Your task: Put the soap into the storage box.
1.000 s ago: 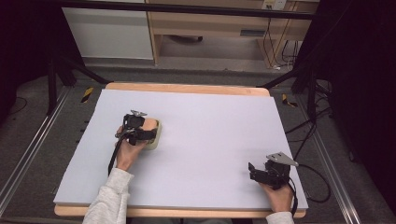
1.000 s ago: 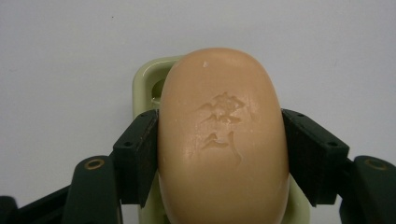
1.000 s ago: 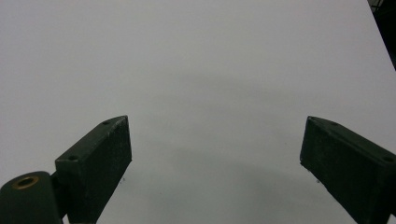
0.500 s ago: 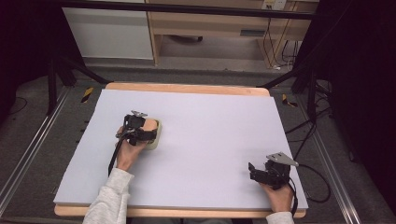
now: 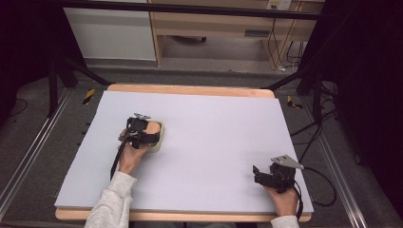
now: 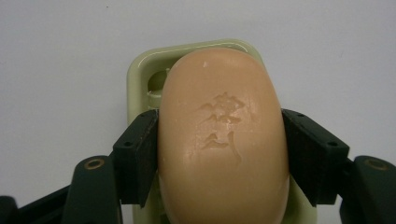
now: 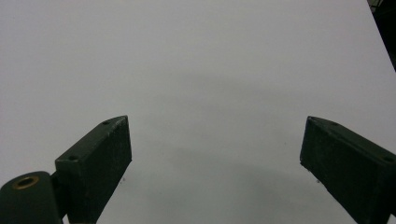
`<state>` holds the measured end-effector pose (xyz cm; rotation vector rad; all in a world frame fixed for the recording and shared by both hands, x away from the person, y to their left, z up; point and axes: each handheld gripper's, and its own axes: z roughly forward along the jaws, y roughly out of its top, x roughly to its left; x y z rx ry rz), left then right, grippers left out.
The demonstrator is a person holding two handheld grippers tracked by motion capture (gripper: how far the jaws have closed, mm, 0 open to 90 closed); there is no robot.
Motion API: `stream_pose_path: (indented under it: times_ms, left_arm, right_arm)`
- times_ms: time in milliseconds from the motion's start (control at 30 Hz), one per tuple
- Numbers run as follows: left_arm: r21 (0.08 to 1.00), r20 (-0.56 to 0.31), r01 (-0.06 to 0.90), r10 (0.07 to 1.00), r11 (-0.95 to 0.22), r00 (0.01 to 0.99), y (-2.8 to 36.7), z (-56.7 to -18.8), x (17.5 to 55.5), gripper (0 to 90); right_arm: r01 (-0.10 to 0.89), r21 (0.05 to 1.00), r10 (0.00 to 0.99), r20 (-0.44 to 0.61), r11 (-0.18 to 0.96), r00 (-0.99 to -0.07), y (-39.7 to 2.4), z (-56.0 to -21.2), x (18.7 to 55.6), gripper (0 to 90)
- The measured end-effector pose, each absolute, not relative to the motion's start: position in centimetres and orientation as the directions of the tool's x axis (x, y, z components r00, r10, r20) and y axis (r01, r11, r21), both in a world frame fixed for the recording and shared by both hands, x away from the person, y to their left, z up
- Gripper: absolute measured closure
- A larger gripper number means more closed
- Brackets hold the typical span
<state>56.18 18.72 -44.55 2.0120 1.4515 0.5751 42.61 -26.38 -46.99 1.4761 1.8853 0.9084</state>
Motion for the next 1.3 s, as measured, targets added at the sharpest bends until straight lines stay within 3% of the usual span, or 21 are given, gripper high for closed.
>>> stream_pose_path:
  times_ms: [667, 1300]
  left_arm:
    - [0.672, -0.004, 0.705, 0.950, -0.228, 0.311, 18.9, -44.7, 56.3, 30.7]
    - [0.757, -0.014, 0.615, 0.936, -0.220, 0.352, 19.2, -41.8, 53.3, 31.0]
  right_arm:
    - [0.584, 0.796, 0.974, -0.028, 0.159, -0.226, -26.4, -47.0, 42.6, 9.2]
    - [0.581, 0.800, 0.976, -0.025, 0.150, -0.217, -26.6, -46.9, 42.4, 9.2]
